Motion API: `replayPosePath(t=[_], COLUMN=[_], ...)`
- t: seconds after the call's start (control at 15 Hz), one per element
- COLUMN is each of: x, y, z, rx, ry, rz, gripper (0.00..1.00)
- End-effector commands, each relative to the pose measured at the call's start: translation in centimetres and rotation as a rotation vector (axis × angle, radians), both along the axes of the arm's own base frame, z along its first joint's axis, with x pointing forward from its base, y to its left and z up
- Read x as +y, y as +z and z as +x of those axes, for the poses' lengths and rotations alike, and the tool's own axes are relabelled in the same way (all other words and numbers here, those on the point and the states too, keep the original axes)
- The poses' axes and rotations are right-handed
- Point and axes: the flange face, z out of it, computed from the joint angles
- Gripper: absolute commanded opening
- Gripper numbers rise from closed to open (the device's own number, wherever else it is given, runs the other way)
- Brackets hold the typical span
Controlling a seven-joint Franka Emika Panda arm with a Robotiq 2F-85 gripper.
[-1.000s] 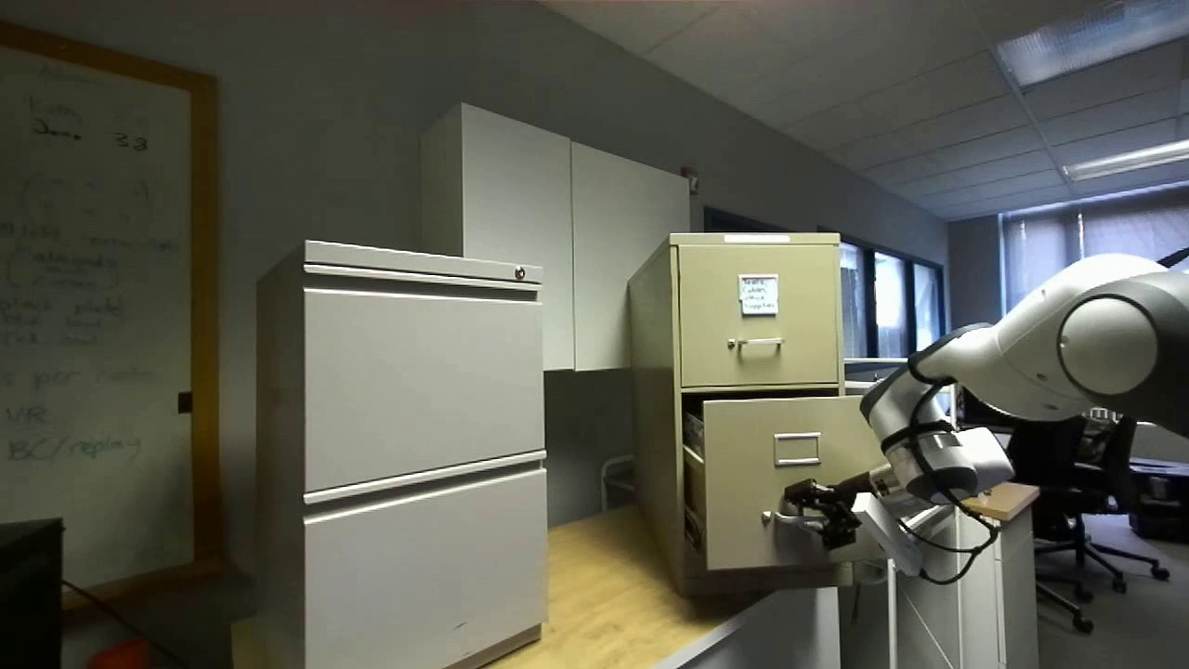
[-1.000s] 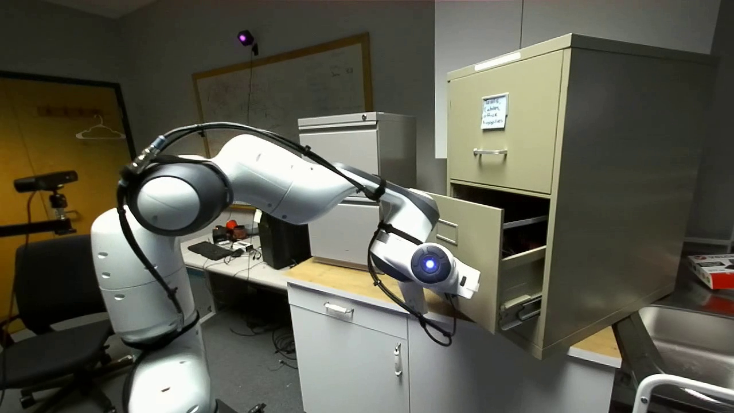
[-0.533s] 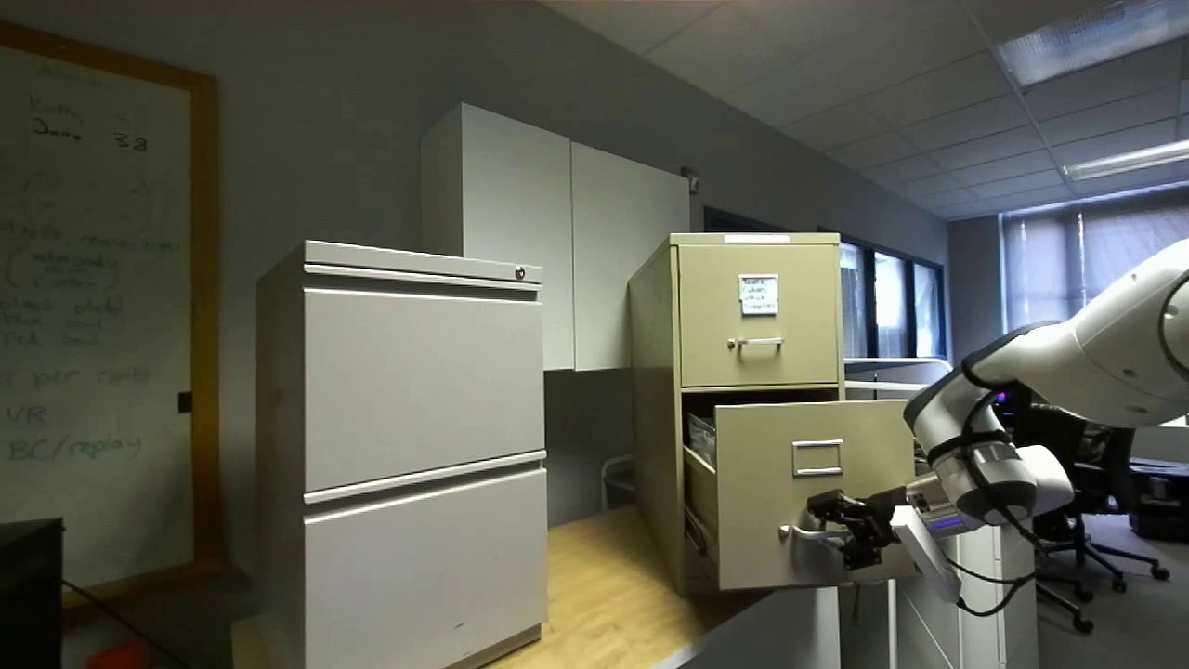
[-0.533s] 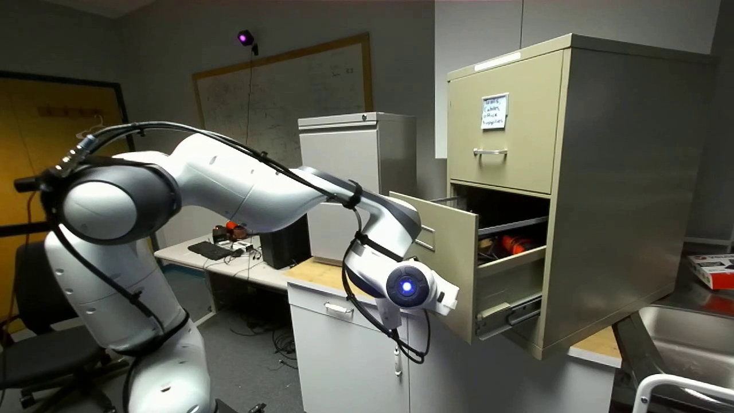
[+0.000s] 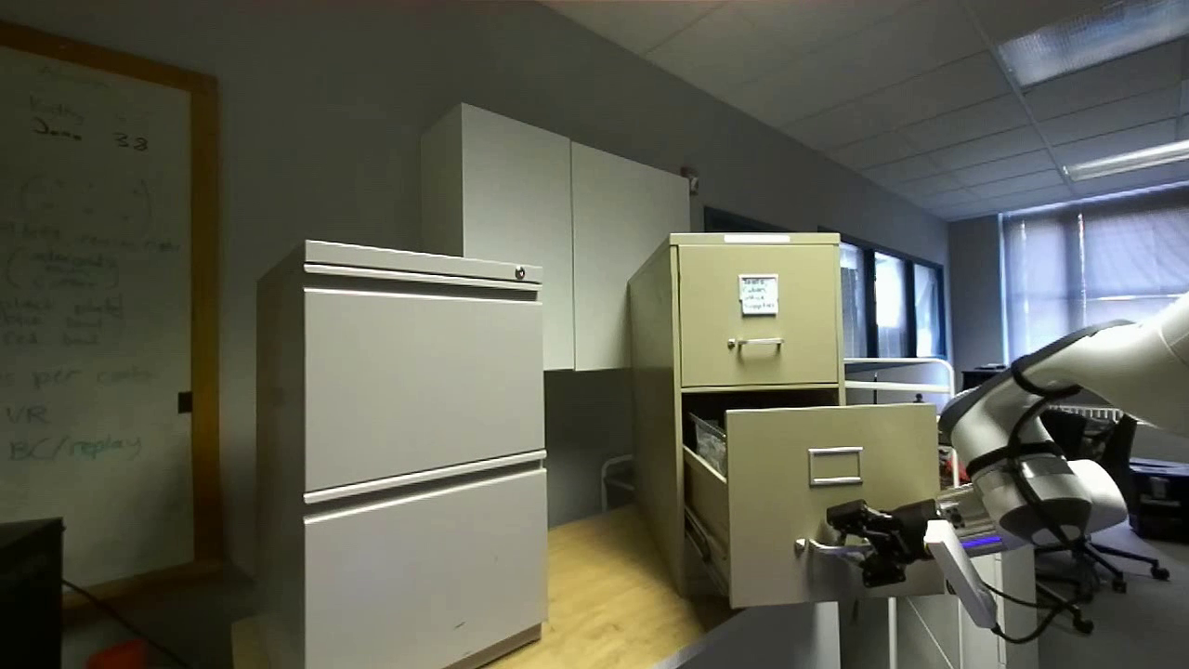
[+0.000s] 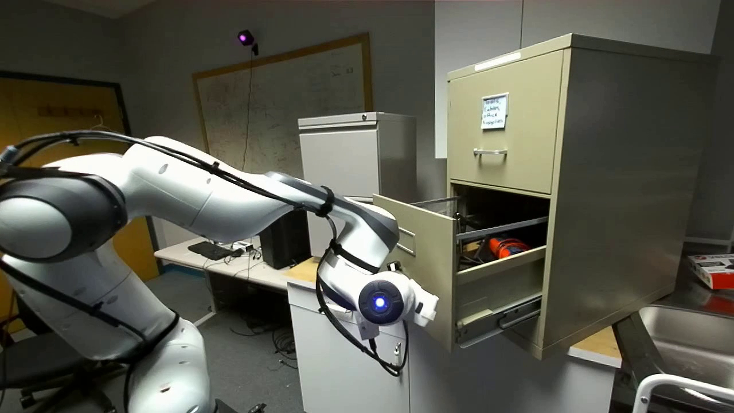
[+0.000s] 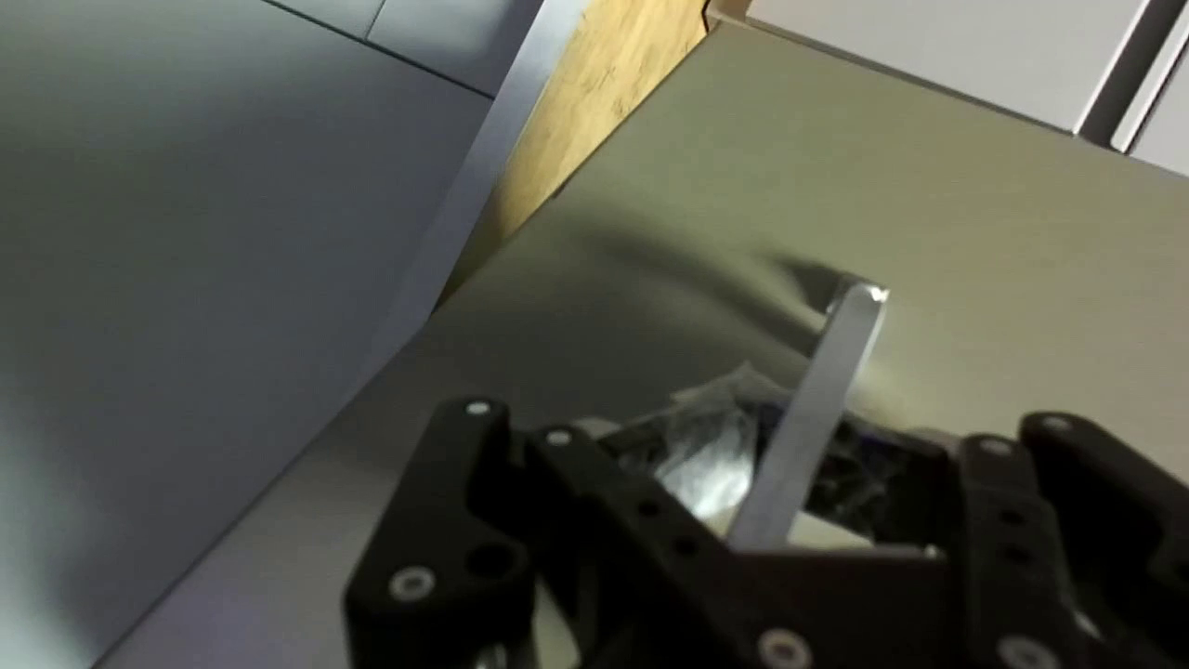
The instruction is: Open the bottom drawer
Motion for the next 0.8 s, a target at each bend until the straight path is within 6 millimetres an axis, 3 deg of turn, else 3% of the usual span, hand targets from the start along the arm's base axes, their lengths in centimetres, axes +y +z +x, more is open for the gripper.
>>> replayPosePath(t=[0.0, 0.4, 0.47, 0.6, 0.73], x=[5.1, 6.5, 6.7, 7.0, 7.3], y=[-4.8, -5.3, -5.3, -5.5, -6.0], z=[-2.6, -4.5, -4.7, -5.2, -5.7], rx=[0.072, 0.06, 0.057, 0.057, 0.064], ry=[0.13, 0.131, 0.131, 0.129, 0.121], rz=[0.033, 0.037, 0.038, 0.039, 0.043], gripper=[0.0, 0.0, 0.26, 0.32, 0.47])
